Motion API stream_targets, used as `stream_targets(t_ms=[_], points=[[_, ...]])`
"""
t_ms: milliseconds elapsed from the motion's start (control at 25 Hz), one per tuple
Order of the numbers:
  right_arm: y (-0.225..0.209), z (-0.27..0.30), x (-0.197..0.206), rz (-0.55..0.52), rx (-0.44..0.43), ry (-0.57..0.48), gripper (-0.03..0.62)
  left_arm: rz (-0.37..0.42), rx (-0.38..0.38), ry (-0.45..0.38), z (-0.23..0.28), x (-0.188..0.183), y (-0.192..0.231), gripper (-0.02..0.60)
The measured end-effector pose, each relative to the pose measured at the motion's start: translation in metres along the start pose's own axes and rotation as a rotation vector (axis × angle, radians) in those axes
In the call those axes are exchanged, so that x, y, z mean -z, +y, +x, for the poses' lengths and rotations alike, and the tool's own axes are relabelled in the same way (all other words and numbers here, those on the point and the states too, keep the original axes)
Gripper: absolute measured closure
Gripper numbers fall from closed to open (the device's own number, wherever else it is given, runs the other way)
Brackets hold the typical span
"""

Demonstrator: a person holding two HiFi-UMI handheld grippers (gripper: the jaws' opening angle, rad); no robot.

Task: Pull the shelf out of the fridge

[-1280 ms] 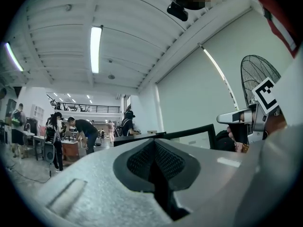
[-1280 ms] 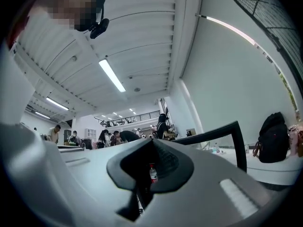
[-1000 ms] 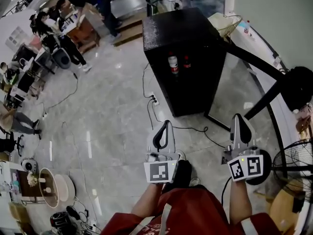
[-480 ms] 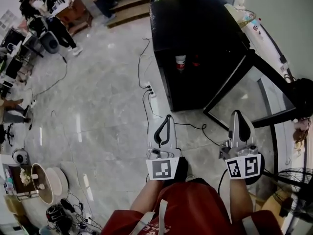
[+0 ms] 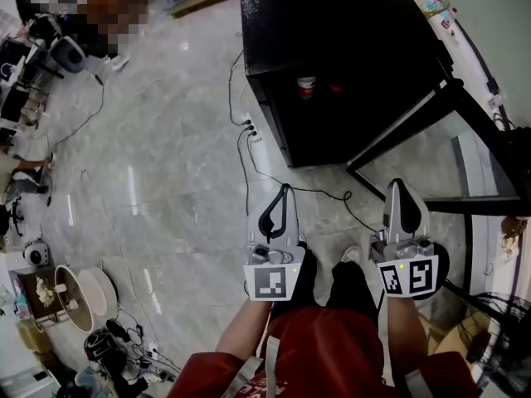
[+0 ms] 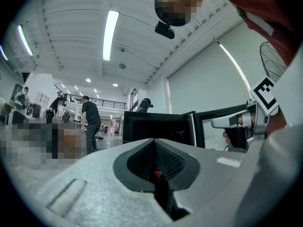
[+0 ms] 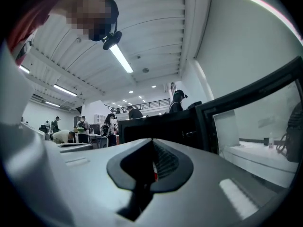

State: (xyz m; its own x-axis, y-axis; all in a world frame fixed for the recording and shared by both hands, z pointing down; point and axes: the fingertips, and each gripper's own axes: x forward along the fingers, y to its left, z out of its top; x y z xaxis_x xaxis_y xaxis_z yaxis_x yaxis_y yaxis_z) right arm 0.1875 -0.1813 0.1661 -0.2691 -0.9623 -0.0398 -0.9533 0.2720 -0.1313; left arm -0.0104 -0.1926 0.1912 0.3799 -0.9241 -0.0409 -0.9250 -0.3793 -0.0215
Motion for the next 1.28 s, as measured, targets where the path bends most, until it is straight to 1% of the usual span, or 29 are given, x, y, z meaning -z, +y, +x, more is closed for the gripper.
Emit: stream_targets(t_ms=[120, 240, 400, 480, 600, 760, 880, 1040, 1280], points=[[-0.018, 0.001, 0.018, 0.007, -0.028, 0.014, 0.594, 0.010, -0.015, -0.002, 0.005, 0.010, -0.018, 0.583], [-0.038, 0.002, 0.047, 0.001, -0.082, 0.036, 0.594, 0.019, -0.062, 0.019, 0.011, 0.032, -0.036, 0.581], [-0.061, 0.000, 0.085, -0.004, -0.159, 0.072, 0.594, 0.039, -0.123, 0.016, 0.015, 0.054, -0.058, 0.581], [-0.074, 0.001, 0.119, 0.012, -0.180, 0.092, 0.594, 0.042, -0.143, 0.028, 0.017, 0.082, -0.070, 0.581], [-0.085, 0.006, 0.173, 0.037, -0.192, 0.107, 0.594, 0.062, -0.143, 0.056, 0.021, 0.132, -0.080, 0.581], [-0.078, 0.012, 0.219, 0.024, -0.190, 0.111, 0.594, 0.064, -0.129, 0.064, 0.019, 0.178, -0.069, 0.581], [-0.070, 0.015, 0.254, 0.015, -0.170, 0.105, 0.594, 0.073, -0.113, 0.040, 0.016, 0.211, -0.054, 0.581], [-0.059, 0.024, 0.312, 0.000, -0.148, 0.100, 0.594, 0.067, -0.102, 0.047, 0.008, 0.275, -0.036, 0.581], [-0.052, 0.048, 0.402, -0.024, -0.137, 0.090, 0.594, 0.051, -0.114, 0.002, 0.009, 0.356, -0.014, 0.581]])
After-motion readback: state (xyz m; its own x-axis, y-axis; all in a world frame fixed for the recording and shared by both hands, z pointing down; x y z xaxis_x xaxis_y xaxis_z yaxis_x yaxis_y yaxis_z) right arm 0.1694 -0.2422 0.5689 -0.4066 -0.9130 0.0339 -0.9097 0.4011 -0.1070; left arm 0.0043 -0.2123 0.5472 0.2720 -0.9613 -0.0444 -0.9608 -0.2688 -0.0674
